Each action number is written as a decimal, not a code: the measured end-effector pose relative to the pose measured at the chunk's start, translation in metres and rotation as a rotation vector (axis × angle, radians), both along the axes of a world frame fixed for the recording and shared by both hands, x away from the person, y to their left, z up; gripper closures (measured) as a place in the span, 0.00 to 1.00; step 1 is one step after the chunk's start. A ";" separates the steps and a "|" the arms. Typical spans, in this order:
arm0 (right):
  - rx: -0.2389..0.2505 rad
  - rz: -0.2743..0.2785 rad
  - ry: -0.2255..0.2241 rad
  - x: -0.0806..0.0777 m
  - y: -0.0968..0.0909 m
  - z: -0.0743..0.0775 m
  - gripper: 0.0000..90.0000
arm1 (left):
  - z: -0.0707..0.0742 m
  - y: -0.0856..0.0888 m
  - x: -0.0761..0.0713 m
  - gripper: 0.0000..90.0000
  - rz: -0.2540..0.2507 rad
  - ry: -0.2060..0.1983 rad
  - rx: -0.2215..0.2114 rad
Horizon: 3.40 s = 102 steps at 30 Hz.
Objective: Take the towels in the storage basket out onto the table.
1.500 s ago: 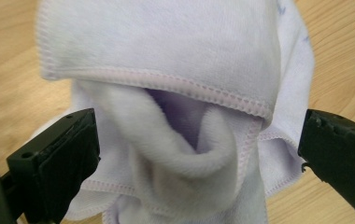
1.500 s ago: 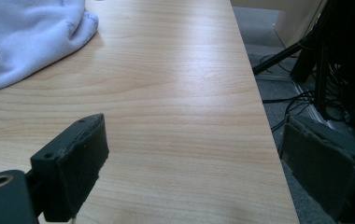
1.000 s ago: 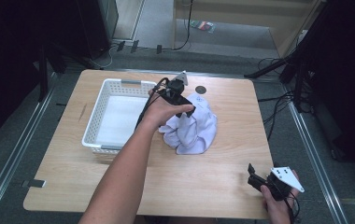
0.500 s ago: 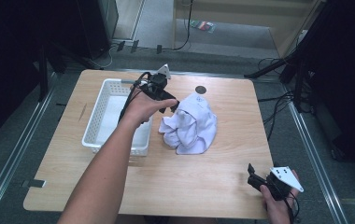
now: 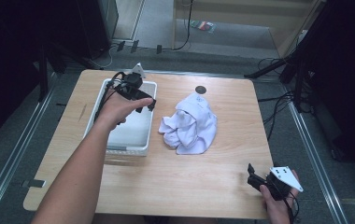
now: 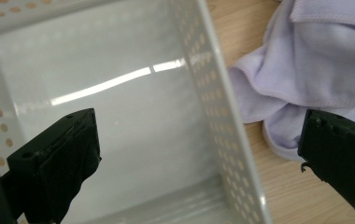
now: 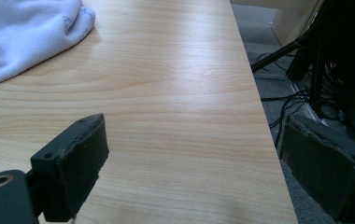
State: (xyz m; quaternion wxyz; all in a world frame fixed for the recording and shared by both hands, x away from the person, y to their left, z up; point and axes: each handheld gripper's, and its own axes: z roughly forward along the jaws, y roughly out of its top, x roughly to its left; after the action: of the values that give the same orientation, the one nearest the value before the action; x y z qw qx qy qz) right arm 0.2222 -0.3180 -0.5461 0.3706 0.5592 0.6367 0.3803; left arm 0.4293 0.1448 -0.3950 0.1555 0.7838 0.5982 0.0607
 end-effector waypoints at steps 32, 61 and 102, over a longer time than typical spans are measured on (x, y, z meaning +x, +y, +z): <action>-0.008 0.001 0.006 0.001 0.001 0.000 0.09 | -0.024 0.135 -0.074 0.00 0.179 -0.138 -0.049; -0.009 -0.015 0.003 0.001 0.001 0.000 0.09 | -0.089 0.186 -0.211 0.00 0.236 -0.613 -0.295; -0.022 -0.002 0.007 0.000 0.002 0.000 0.09 | -0.156 0.243 -0.242 0.11 0.371 -0.708 -0.280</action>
State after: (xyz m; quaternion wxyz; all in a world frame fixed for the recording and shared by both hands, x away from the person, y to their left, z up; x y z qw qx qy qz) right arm 0.2219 -0.3160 -0.5463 0.3749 0.5569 0.6416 0.3711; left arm 0.1871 0.3876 -0.5509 0.4427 0.5650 0.6412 0.2715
